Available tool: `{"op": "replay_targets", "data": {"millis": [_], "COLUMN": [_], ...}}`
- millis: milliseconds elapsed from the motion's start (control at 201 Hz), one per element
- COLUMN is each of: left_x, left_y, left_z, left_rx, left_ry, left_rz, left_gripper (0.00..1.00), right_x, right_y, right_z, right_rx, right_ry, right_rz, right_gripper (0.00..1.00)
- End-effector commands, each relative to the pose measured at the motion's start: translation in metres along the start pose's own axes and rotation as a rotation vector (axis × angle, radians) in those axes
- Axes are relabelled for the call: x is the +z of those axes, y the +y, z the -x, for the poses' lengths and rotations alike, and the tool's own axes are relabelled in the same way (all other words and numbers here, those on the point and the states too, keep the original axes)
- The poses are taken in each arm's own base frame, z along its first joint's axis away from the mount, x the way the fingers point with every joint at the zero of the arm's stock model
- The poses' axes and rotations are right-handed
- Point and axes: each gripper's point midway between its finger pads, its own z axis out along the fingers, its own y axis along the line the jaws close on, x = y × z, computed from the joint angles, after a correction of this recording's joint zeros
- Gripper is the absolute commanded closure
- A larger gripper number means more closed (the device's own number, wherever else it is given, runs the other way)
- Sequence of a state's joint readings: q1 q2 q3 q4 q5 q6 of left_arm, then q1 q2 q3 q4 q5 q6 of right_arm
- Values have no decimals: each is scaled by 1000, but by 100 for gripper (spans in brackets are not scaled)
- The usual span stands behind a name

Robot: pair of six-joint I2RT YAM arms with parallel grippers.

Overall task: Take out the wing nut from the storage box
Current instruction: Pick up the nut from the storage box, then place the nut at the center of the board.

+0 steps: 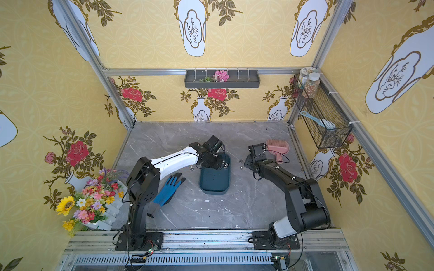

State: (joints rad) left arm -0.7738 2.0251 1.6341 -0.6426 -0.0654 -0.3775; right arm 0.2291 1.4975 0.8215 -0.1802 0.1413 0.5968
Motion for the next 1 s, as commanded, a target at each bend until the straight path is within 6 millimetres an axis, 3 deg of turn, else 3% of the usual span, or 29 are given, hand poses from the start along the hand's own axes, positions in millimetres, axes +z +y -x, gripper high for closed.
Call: {"op": "replay_targets", "data": {"millis": [0, 130, 314, 424, 523, 783, 997], "left_x": [-22, -48, -64, -56, -45, -3, 4], "left_y": [6, 29, 88, 116, 128, 135, 148], "left_z": [6, 12, 3, -16, -29, -60, -66], "left_rx": [-56, -126, -269, -366, -400, -438, -441], "left_ry": [-26, -82, -139, -129, -109, -4, -2], "left_rz": [-45, -58, 12, 23, 46, 58, 123], "left_gripper": [81, 81, 82, 82, 82, 85, 83], "right_x": [1, 1, 1, 2, 1, 0, 0], "right_y": [3, 2, 3, 2, 2, 2, 1], "right_z": [4, 4, 4, 3, 4, 3, 3], "right_rx": [-2, -3, 0, 2, 3, 3, 4], "right_ry": [-15, -15, -16, -13, -15, -15, -16], "right_rz": [10, 11, 15, 13, 14, 13, 13], "right_gripper": [40, 40, 40, 40, 40, 40, 40]}}
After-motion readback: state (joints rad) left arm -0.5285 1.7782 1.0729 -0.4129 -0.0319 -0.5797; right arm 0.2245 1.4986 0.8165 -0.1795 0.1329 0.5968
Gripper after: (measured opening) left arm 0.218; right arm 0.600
